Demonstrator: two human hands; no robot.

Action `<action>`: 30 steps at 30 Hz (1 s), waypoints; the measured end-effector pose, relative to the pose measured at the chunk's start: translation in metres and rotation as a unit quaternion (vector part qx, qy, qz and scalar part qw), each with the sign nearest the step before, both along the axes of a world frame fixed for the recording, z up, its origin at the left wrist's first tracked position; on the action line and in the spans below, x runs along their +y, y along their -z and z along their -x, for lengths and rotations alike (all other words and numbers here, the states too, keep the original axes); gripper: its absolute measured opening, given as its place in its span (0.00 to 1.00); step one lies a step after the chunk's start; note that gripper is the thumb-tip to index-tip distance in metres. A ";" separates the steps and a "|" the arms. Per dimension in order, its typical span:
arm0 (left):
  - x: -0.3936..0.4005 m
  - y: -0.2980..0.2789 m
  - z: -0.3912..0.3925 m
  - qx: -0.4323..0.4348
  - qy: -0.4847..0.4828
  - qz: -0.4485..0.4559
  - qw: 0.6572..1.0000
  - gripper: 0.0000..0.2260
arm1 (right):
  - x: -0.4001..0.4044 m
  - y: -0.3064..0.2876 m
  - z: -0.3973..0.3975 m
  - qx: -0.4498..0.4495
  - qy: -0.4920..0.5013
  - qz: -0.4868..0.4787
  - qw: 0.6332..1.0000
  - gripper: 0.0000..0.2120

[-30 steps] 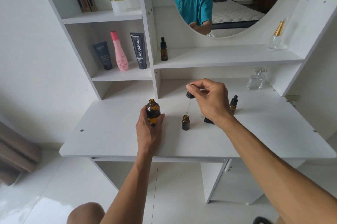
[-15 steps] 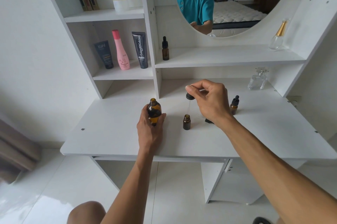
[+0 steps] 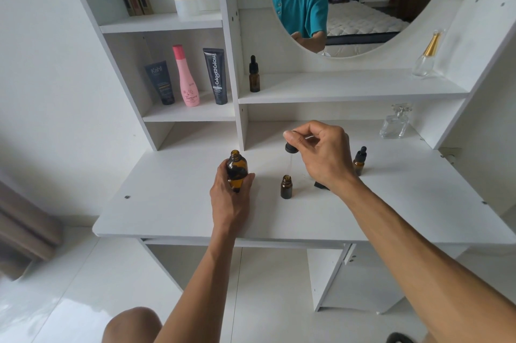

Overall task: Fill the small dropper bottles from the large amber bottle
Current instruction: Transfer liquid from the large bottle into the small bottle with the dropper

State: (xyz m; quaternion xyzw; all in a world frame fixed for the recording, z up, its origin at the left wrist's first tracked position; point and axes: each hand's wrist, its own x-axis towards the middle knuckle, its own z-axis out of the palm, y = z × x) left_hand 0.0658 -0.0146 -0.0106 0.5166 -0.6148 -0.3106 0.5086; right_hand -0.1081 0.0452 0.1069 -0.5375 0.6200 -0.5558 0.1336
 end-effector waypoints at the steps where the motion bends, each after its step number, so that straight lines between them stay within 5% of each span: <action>1: 0.000 0.000 0.000 -0.001 0.000 0.001 1.000 0.19 | 0.000 0.000 0.000 0.001 0.001 0.001 1.000 0.08; 30: 0.001 -0.001 -0.001 -0.003 0.001 -0.004 1.000 0.19 | 0.003 -0.011 -0.002 0.009 -0.007 0.040 0.999 0.09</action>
